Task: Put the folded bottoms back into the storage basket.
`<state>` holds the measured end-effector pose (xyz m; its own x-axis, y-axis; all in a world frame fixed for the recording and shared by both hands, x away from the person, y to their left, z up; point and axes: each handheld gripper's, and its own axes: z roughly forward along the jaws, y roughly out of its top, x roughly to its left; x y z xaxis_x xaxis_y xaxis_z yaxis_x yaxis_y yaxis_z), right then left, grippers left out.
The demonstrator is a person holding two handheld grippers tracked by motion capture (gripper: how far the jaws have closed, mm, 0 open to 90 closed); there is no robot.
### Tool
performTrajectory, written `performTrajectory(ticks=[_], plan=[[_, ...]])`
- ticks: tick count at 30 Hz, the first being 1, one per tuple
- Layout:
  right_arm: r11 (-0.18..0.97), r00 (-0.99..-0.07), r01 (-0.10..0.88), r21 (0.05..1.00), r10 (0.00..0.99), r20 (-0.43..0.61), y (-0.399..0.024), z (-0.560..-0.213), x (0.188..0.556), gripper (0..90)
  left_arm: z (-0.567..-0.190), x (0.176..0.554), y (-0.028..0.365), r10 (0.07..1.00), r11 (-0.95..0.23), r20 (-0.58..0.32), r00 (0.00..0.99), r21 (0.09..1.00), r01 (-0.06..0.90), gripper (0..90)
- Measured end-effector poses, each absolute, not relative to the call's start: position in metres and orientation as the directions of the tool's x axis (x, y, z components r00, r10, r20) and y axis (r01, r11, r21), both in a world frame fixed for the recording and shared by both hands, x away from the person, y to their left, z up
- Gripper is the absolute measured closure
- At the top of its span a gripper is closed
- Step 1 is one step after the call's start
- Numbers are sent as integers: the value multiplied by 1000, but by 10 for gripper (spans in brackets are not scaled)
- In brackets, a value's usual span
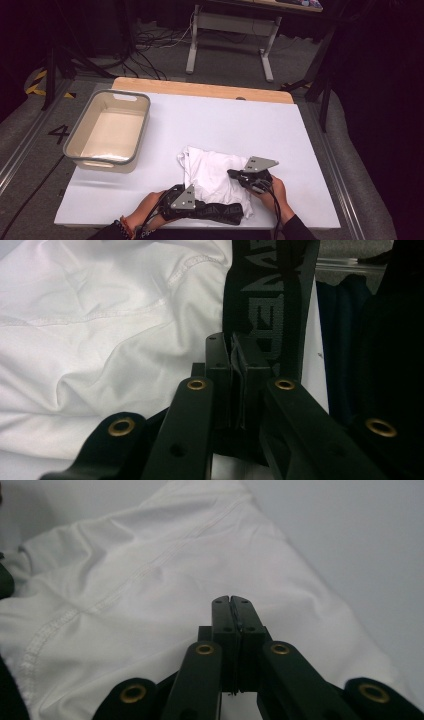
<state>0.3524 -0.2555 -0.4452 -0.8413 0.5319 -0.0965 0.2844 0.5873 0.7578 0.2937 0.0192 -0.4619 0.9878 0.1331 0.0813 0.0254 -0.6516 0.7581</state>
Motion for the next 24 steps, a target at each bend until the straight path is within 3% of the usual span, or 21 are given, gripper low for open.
performTrajectory(ticks=[3,17,21,24], plan=[[631,-836,289,720,532,-131,-253,-453,355,900,-462,293,19,132,-653,90,987,757,18,873],[548,-665,413,727,727,-171,-295,-452,387,900,-462,293,18,134,-650,80,988,760,27,876],[523,-601,441,729,775,-192,-302,-450,390,848,-460,293,17,141,-654,91,986,756,24,870],[507,-589,442,740,786,-186,-307,-448,390,811,-458,295,19,147,-643,82,986,765,32,818]])
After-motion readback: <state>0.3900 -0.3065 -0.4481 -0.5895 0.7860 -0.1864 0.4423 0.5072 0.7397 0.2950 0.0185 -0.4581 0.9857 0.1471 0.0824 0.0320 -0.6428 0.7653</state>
